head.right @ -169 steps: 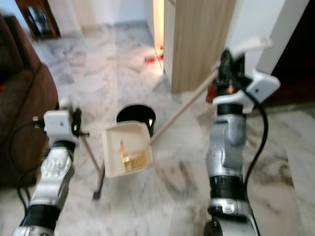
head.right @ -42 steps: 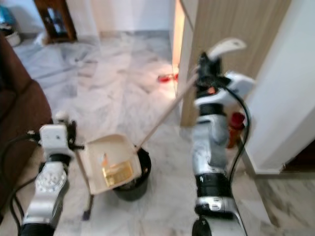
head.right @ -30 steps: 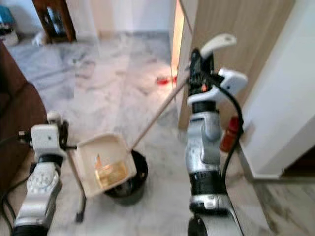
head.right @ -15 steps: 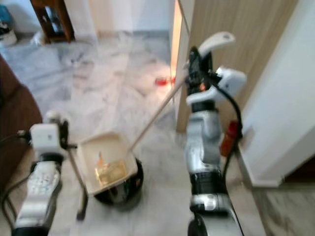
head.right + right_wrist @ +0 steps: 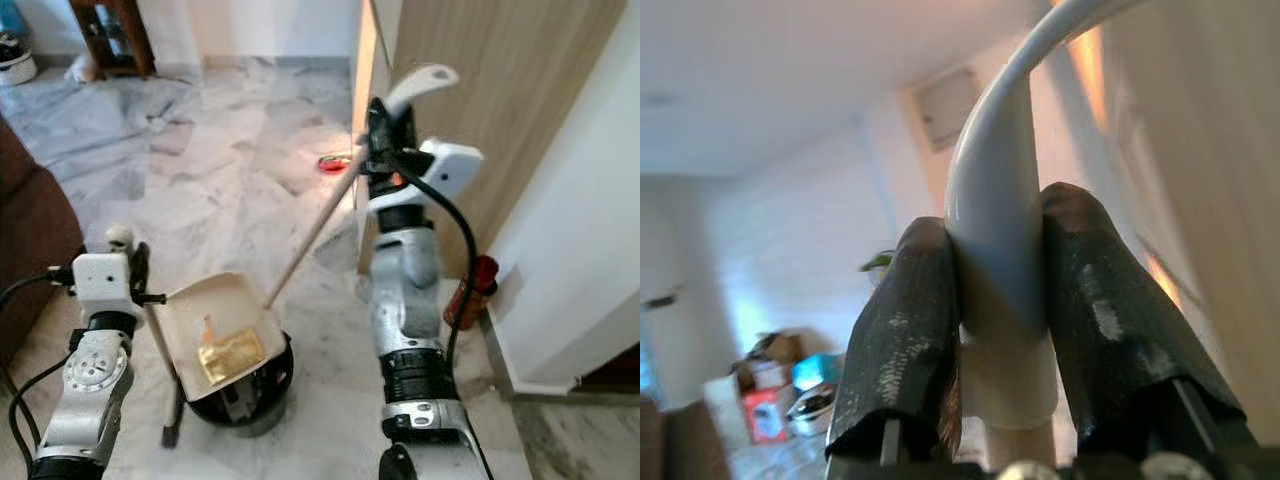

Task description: Sweep floor

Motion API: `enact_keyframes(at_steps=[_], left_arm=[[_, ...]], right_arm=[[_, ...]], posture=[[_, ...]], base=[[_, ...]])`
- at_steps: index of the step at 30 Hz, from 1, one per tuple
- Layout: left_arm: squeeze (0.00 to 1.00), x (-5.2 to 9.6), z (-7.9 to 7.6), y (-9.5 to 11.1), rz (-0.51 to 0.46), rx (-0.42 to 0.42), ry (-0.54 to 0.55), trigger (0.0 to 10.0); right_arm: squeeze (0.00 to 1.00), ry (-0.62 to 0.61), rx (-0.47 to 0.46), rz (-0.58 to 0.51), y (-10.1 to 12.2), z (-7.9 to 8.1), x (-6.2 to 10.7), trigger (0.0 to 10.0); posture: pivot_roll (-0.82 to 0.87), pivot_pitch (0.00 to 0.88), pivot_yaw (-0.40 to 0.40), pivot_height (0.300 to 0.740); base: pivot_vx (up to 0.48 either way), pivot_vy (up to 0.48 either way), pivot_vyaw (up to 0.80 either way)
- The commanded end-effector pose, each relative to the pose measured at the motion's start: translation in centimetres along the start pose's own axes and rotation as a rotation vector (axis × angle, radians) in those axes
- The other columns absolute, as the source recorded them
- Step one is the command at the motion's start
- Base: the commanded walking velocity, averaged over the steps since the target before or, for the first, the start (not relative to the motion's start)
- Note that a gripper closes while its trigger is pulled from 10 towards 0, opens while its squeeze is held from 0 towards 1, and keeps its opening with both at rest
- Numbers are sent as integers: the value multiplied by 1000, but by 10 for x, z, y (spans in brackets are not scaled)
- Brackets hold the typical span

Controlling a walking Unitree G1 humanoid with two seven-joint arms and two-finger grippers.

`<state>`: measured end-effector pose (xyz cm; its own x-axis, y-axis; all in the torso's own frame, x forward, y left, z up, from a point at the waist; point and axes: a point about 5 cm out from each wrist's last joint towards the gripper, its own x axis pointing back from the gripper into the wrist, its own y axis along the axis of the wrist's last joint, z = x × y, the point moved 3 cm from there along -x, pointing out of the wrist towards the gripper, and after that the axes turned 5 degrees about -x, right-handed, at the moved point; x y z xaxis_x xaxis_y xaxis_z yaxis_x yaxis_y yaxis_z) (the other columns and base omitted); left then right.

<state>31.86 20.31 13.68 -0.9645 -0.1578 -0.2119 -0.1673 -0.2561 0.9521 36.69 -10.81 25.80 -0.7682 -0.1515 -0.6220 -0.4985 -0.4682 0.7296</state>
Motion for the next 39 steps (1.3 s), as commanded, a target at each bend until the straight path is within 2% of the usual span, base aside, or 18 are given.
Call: enact_keyframes(at_steps=[1, 6, 7, 11, 19, 24, 25, 27, 33, 37, 39], left_arm=[[0, -3, -2, 11, -52, 9, -10, 10000], [0, -2, -2, 11, -52, 8, -14, 10000], [0, -2, -3, 11, -51, 8, -18, 10000], [0, -2, -6, 12, -55, 2, -32, 10000], [0, -2, -9, 14, -64, -4, -49, 10000], [0, -2, -10, 15, -68, -5, -53, 10000], [0, -2, -10, 15, -68, -5, -53, 10000], [0, -2, -10, 15, -69, -5, -52, 10000], [0, -2, -9, 15, -71, -5, -51, 10000], [0, -2, -8, 16, -73, -7, -51, 10000], [0, -2, -8, 16, -74, -7, -50, 10000]], right_arm=[[0, 78, 3, -99, 18, 19, -6, 10000], [0, 177, -5, -135, 21, 37, -5, 10000], [0, 222, -4, -147, 23, 45, -5, 10000], [0, 270, -4, -161, 25, 55, -9, 10000], [0, 414, 46, -224, 33, 83, -15, 10000], [0, 535, 77, -276, 39, 108, -11, 10000], [0, 535, 77, -276, 39, 108, -11, 10000], [0, 631, 136, -291, 36, 125, -2, 10000], [0, 658, 135, -313, 39, 131, 4, 10000], [0, 727, 212, -345, 42, 140, 10, 10000], [0, 728, 208, -347, 43, 141, 11, 10000]], posture=[[166, 24, 15, 740], [166, 26, 18, 740], [167, 27, 22, 740], [169, 28, 25, 740], [172, 30, 29, 740], [173, 32, 28, 740], [173, 32, 28, 740], [175, 33, 26, 740], [178, 35, 26, 740], [183, 34, 25, 740], [184, 33, 26, 740]], base=[[0, 0, 0], [0, 0, 0], [0, 0, 0], [0, 0, 0], [0, 0, 0], [0, 0, 0], [0, 0, 0], [0, 0, 0], [0, 0, 0], [0, 0, 0], [0, 0, 0]])
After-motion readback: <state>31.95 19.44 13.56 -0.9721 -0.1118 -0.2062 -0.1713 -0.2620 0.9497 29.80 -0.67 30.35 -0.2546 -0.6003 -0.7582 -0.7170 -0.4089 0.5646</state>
